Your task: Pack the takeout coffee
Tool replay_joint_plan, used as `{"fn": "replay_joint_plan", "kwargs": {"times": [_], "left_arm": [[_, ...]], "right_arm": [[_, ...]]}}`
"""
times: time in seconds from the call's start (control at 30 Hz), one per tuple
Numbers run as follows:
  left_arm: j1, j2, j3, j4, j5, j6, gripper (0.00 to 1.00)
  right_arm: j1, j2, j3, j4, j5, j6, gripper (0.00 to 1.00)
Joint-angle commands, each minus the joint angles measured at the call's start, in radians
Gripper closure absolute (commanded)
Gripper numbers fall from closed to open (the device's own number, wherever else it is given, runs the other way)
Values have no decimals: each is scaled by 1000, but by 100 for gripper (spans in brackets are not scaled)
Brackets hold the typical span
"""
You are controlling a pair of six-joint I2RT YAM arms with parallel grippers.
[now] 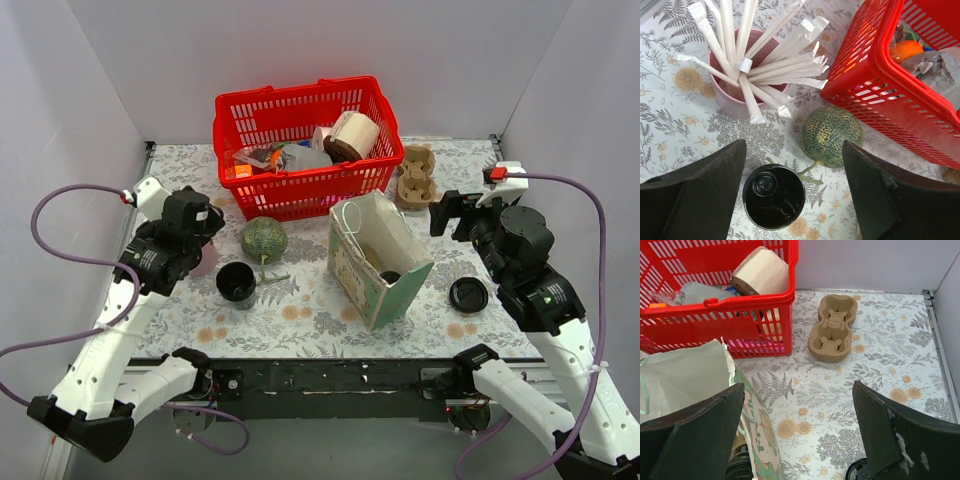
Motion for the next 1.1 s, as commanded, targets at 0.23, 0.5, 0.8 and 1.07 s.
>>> {"fn": "replay_joint_plan", "kwargs": {"times": [0.23, 0.5, 0.8, 1.07], "left_arm": [[116, 2, -98, 53, 109, 13, 27], [211, 10, -158, 80, 119, 43, 33], [244, -1, -198, 158, 144, 100, 39], [260, 7, -201, 166, 158, 116, 52]], "right_arm": [[0, 11, -8, 17, 66, -5, 4], [0, 41, -2, -3, 56, 9, 4], [0, 61, -2, -11, 58, 14, 4], [0, 57, -6, -16, 73, 14, 4]]}}
